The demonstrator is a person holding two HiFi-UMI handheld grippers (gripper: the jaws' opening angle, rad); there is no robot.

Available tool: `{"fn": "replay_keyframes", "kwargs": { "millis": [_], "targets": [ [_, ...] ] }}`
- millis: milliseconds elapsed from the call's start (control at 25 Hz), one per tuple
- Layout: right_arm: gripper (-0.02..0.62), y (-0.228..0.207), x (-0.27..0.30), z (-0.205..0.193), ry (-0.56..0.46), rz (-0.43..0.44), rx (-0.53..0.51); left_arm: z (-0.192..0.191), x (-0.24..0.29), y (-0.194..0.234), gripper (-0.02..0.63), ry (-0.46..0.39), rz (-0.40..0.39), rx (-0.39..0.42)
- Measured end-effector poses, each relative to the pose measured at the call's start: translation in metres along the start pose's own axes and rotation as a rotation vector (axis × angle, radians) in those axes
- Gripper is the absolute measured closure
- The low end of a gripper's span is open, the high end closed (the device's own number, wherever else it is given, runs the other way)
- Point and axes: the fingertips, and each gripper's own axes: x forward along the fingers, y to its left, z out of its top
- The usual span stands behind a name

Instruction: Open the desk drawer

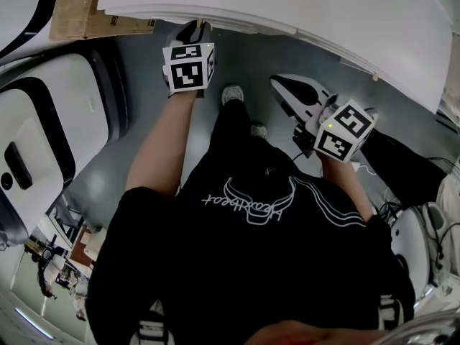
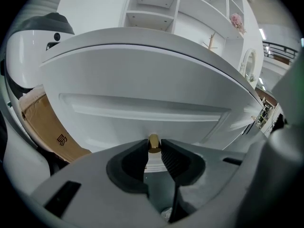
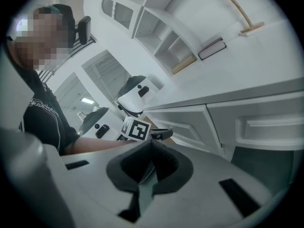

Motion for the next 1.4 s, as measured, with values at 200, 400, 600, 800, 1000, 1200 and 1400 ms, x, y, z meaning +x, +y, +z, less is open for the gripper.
{"fn": "replay_keyframes", "kwargs": {
  "millis": [200, 400, 600, 800, 1000, 1200, 1400],
  "targets": [
    [0.589, 0.002, -0.001, -0.01, 0.009, 0.008, 0.008, -0.001, 0.0, 0.0, 0.52, -0.004, 0.01, 0.007],
    [0.589, 0.008, -0.006, -0.018, 0.006, 0.008, 0.01, -0.002, -0.005, -0.001, 0.523, -0.01, 0.012, 0.019],
    [0.589, 0.011, -0.007, -0.024, 0.009, 0.009, 0.019, 0.0, -0.004, 0.001, 0.528, -0.017, 0.012, 0.021],
    [0.589, 0.016, -0.011, -0.031, 0.009, 0.014, 0.025, -0.001, -0.005, 0.002, 0.529, -0.023, 0.022, 0.023],
    [0.589, 0.017, -0.017, -0.033, 0.006, 0.011, 0.023, -0.003, -0.008, 0.002, 0.531, -0.026, 0.034, 0.014],
    [0.589, 0.022, -0.032, -0.041, 0.007, 0.009, 0.017, -0.01, -0.018, -0.003, 0.531, -0.03, 0.044, 0.013],
    [0.589, 0.028, -0.054, -0.048, 0.006, 0.005, 0.006, -0.015, -0.03, -0.016, 0.531, -0.039, 0.056, 0.013]
  ]
}}
